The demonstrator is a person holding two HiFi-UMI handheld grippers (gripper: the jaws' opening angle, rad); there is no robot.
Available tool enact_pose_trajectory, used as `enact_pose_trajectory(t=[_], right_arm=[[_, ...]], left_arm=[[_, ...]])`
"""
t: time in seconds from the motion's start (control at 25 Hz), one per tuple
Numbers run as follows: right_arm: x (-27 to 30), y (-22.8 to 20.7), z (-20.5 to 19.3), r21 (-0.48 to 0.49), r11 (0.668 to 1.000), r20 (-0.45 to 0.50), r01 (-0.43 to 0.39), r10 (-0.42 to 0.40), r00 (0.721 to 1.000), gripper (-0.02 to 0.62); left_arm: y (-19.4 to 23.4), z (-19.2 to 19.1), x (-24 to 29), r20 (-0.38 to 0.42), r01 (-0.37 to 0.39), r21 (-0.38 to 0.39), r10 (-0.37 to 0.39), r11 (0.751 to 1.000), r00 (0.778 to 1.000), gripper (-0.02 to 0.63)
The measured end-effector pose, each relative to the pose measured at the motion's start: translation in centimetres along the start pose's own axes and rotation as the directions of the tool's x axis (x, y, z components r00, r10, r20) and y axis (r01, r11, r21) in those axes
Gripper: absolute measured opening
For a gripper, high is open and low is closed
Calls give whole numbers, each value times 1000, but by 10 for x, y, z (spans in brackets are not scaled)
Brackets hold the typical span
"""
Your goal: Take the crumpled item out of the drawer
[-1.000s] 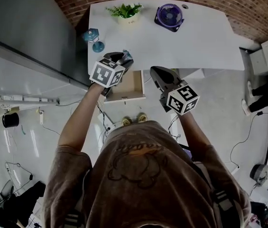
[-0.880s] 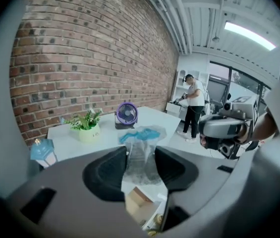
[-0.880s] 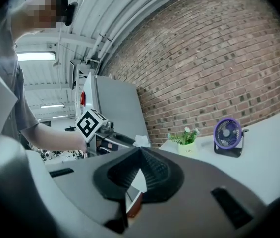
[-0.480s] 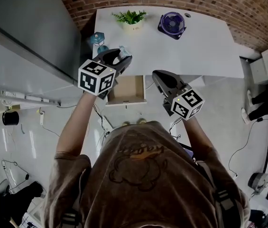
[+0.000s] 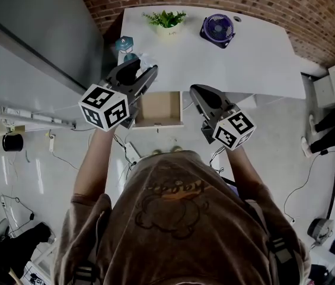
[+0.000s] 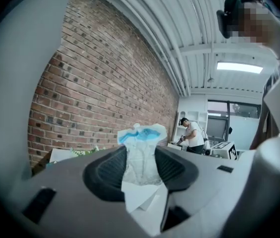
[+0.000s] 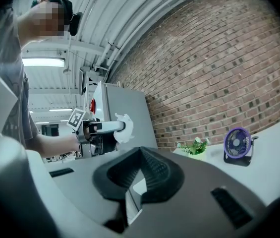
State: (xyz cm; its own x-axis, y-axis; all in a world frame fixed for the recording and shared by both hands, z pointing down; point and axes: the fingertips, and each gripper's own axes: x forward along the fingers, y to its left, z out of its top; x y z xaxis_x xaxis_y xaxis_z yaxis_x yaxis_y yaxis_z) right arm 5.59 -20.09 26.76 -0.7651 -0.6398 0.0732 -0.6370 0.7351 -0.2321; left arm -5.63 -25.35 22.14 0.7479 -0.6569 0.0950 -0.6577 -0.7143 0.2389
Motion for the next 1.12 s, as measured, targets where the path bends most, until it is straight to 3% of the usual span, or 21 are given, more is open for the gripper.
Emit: enact_pose_trajectory(t=[0.16,0.44,0.68,1.12], right_arm=[[-3,8,4,3,1000,17,-30,30,999,-5],[-12,23,6,-21,994,29,-105,106,994,-3],[-19,35,-3,-59,992,23,-115,117,993,-3],[-29,30,-45,-14,997,-28,-80,79,996,-3]], left_arm=[[-5,8,-13,67,16,-2,-16,1000,998,179],[-27,7,-24,161,63,76,-74,995,984,179],[-28,-15,-27,170,30,40,-36,999,985,179],[-25,-72,-37,116,-36,-11,37,999,993,179]])
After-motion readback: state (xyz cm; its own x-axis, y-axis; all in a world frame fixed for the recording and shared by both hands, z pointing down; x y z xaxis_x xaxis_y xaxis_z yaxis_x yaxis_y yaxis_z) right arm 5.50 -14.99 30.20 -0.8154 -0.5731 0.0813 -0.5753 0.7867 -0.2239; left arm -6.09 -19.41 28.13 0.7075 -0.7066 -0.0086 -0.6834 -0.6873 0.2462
